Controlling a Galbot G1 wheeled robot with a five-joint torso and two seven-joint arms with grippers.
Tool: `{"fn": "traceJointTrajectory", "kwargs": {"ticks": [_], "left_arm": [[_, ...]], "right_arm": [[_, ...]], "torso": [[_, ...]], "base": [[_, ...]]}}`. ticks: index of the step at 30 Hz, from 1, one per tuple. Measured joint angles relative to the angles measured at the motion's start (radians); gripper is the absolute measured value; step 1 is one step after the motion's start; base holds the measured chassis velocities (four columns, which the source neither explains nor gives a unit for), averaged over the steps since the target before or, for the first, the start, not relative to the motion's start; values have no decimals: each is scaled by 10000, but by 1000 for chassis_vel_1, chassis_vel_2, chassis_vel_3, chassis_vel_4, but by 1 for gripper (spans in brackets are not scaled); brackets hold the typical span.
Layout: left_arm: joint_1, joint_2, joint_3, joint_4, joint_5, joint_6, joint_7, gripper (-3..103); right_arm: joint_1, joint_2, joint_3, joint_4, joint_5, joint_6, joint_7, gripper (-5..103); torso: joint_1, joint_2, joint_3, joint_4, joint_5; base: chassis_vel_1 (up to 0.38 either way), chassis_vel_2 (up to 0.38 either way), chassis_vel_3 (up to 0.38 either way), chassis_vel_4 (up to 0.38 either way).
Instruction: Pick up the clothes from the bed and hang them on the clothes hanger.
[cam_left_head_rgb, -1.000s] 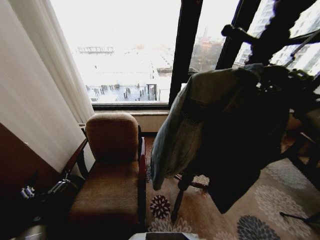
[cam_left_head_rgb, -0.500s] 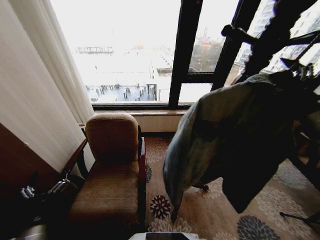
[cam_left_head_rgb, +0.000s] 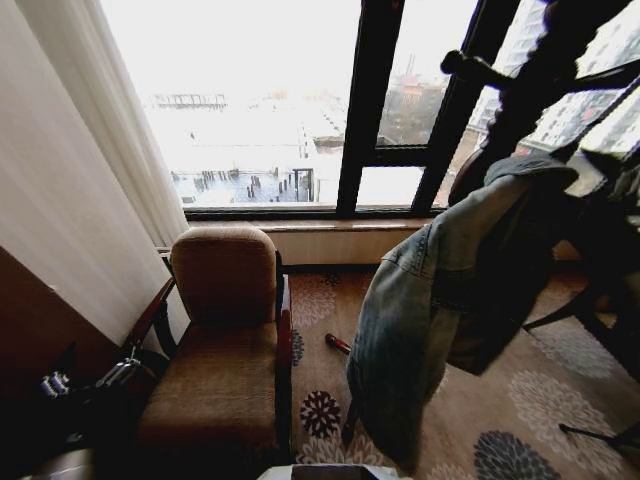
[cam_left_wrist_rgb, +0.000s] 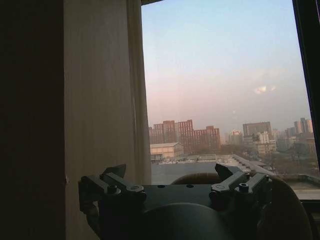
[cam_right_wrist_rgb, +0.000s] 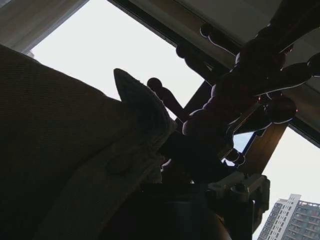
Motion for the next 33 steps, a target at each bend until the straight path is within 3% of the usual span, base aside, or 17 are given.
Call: {"fn": "traceJointTrajectory", "kwargs": {"ticks": [8,18,21,33], "left_arm": [[0,0,0,0,0,0,0,100],[0,-1,0,0,-1,0,0,100],[0,0,0,0,0,0,0,100],[0,0,0,0,-1,0,0,100]], "right_arm": [[-573,517,707,320,-251,81,-107,100],[-1373,1758,1384,294,-1067,180,-178,100],[-1496,2115,1449,286,-2082,656,-256,100],[-1645,2344,2180,275,-2622,714,-443,100]], "torso": [[0,0,0,1,-2],[0,-2,0,-2,-1],[0,-1,0,-3,1],[0,-1,0,-2,0]], "base": [[0,0,0,0],[0,0,0,0],[0,0,0,0],[0,0,0,0]]}}
